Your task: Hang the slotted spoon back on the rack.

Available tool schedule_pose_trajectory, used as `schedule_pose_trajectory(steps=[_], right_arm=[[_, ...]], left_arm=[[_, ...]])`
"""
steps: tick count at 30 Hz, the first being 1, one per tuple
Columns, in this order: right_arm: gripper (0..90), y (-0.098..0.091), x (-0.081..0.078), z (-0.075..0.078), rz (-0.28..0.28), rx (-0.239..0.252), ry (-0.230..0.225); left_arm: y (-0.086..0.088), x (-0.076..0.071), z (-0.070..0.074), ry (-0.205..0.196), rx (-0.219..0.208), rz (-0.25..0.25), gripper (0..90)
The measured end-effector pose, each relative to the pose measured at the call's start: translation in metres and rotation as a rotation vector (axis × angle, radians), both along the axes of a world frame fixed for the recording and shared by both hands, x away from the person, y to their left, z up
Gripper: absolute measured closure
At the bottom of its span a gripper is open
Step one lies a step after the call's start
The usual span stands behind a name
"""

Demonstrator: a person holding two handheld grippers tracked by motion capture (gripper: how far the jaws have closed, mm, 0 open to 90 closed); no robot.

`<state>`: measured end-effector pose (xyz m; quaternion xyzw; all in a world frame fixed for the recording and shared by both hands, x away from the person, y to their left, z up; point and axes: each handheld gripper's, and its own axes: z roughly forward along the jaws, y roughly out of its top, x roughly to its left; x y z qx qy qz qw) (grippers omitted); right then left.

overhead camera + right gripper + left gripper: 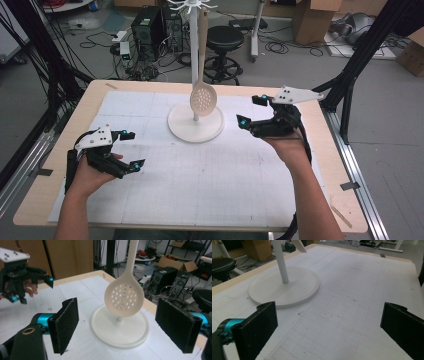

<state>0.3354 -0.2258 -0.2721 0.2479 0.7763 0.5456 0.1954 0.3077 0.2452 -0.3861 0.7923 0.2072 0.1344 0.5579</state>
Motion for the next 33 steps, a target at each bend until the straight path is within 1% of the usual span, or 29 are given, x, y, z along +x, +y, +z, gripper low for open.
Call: schedule_pose_trajectory(steps=[2, 4, 7, 9, 11, 15, 16, 17, 19, 21, 22, 24, 25, 28, 33], right_arm=[[16.8, -0.002, -0.004, -0.010, 0.002, -0.002, 0.003], [16.1, -0.006, -0.007, -0.019, -0.002, 0.015, 0.010], [15.7, -0.010, -0.011, -0.032, -0.009, 0.027, 0.016], [15.6, -0.012, -0.013, -0.039, -0.005, 0.036, 0.028], [15.4, -0.013, -0.015, -0.046, -0.015, 0.036, 0.029], [14.7, -0.014, -0.020, -0.056, -0.008, 0.049, 0.037], [14.5, -0.014, -0.023, -0.061, -0.005, 0.061, 0.036], [14.5, -0.014, -0.023, -0.061, -0.005, 0.061, 0.036], [14.5, -0.014, -0.026, -0.065, 0.005, 0.067, 0.032], [14.3, -0.014, -0.029, -0.070, 0.011, 0.056, 0.043], [14.2, -0.014, -0.030, -0.073, 0.013, 0.052, 0.053], [14.1, -0.015, -0.031, -0.078, 0.022, 0.067, 0.061], [13.6, -0.015, -0.031, -0.081, 0.019, 0.068, 0.062], [12.0, -0.013, -0.028, -0.091, 0.013, 0.050, 0.094], [11.3, -0.011, -0.023, -0.105, 0.015, 0.043, 0.133]], left_arm=[[0.000, 0.000, 0.000, 0.002, 0.004, 0.001, 1.7], [0.000, 0.000, 0.000, 0.003, -0.002, 0.002, 1.7], [0.001, 0.000, 0.000, 0.002, -0.005, 0.002, 1.6], [0.000, 0.000, 0.000, 0.006, -0.005, 0.003, 1.7], [0.000, 0.000, 0.000, 0.006, -0.004, 0.001, 1.7], [0.000, 0.000, -0.001, 0.006, -0.003, 0.002, 1.7], [0.000, 0.000, -0.001, 0.009, -0.004, 0.000, 1.7], [0.000, 0.000, -0.001, 0.009, -0.002, -0.001, 1.7], [-0.001, 0.000, -0.001, 0.010, -0.009, -0.006, 1.6], [0.000, 0.000, -0.001, 0.012, -0.017, -0.004, 1.6], [0.000, 0.001, -0.001, 0.011, -0.014, -0.006, 1.6], [0.001, 0.001, -0.001, 0.012, -0.024, -0.003, 1.6], [0.001, 0.000, -0.001, 0.012, -0.028, -0.003, 1.6], [0.001, 0.000, 0.000, 0.007, -0.029, -0.007, 1.6], [0.001, 0.000, -0.001, 0.015, -0.028, -0.007, 1.6]])
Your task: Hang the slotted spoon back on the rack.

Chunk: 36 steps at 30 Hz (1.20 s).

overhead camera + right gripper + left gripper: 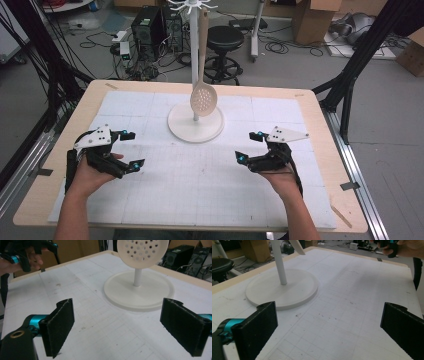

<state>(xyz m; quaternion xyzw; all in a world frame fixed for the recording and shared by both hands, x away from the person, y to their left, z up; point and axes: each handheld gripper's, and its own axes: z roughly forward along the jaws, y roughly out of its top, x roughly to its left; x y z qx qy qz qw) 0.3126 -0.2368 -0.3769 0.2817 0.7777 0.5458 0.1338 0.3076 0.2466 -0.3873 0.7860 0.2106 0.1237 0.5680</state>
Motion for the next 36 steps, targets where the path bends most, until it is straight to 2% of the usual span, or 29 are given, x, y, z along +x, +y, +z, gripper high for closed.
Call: schedule_pose_trajectory(steps=[3, 6, 15, 33, 36], right_arm=[[11.1, -0.002, 0.002, -0.008, -0.009, -0.009, 0.026], [10.6, -0.004, 0.003, -0.013, -0.013, -0.010, 0.033], [10.6, -0.014, 0.004, -0.015, -0.043, 0.003, 0.034], [10.7, -0.014, 0.006, -0.017, -0.033, -0.010, 0.029], [10.7, -0.014, 0.006, -0.018, -0.036, -0.007, 0.042]], left_arm=[[0.001, 0.000, 0.000, -0.001, -0.003, 0.007, 1.6], [0.001, 0.000, 0.001, -0.005, -0.008, 0.006, 1.6], [-0.001, 0.000, -0.001, -0.001, 0.008, 0.001, 1.6], [-0.001, 0.000, -0.001, 0.003, 0.005, -0.001, 1.7], [-0.001, 0.000, -0.002, 0.003, 0.007, 0.002, 1.6]])
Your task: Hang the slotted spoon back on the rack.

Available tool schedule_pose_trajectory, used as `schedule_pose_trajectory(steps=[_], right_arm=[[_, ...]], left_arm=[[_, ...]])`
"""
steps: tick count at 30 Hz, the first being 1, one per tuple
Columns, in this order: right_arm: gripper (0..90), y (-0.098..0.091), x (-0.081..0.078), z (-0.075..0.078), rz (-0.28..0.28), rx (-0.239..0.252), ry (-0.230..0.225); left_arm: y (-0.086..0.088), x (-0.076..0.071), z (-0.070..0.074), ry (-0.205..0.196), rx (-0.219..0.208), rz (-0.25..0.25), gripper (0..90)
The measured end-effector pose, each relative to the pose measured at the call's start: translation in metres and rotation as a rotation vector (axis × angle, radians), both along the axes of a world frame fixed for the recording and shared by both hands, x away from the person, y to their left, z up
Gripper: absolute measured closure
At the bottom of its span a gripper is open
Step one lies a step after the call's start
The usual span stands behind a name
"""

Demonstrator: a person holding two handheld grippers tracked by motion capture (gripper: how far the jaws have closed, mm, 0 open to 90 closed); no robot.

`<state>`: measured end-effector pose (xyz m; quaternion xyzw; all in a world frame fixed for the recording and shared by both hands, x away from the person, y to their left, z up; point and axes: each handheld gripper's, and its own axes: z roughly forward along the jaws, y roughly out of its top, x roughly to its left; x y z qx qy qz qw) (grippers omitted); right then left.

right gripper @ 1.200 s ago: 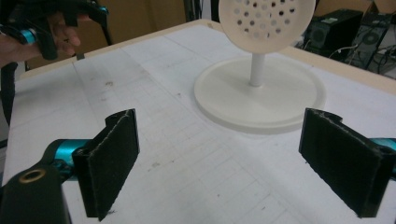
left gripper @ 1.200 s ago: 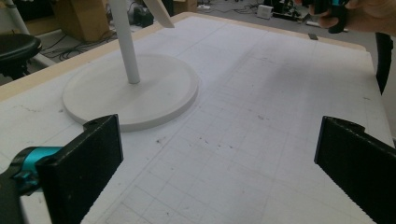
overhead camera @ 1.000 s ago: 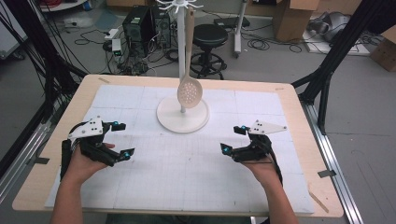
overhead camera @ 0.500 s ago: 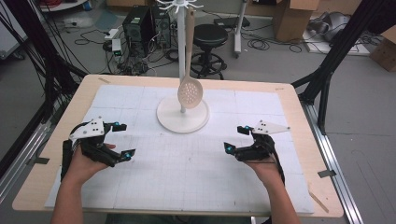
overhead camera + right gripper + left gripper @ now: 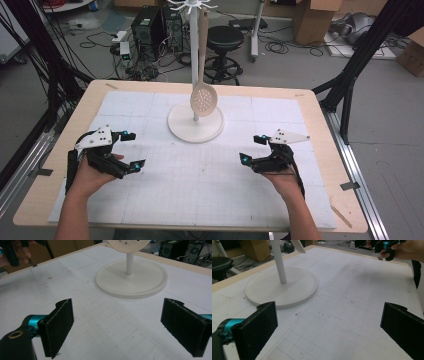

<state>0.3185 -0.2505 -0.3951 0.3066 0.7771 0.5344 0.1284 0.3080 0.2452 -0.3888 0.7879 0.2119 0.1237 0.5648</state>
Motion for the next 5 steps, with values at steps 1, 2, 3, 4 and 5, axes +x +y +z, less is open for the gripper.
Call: schedule_pose_trajectory(steps=[1, 2, 3, 4, 5], right_arm=[[10.7, -0.0003, 0.0004, -0.0003, 0.003, 0.000, 0.000], [10.7, -0.0006, 0.0009, -0.0005, 0.003, 0.000, 0.000], [10.7, -0.0006, 0.0012, -0.0008, 0.005, 0.002, 0.000], [10.7, -0.0005, 0.0014, -0.0010, 0.005, 0.002, 0.000], [10.7, -0.0004, 0.0016, -0.0011, 0.006, -0.001, -0.003]], left_arm=[[-0.0001, 0.0001, -0.0001, 0.000, -0.001, 0.000, 1.6], [-0.0002, 0.0000, -0.0002, 0.001, 0.000, 0.002, 1.6], [-0.0002, 0.0000, -0.0003, 0.000, 0.003, 0.004, 1.7], [-0.0002, 0.0003, -0.0004, 0.002, 0.005, 0.001, 1.6], [-0.0002, 0.0005, -0.0007, 0.003, 0.006, 0.001, 1.7]])
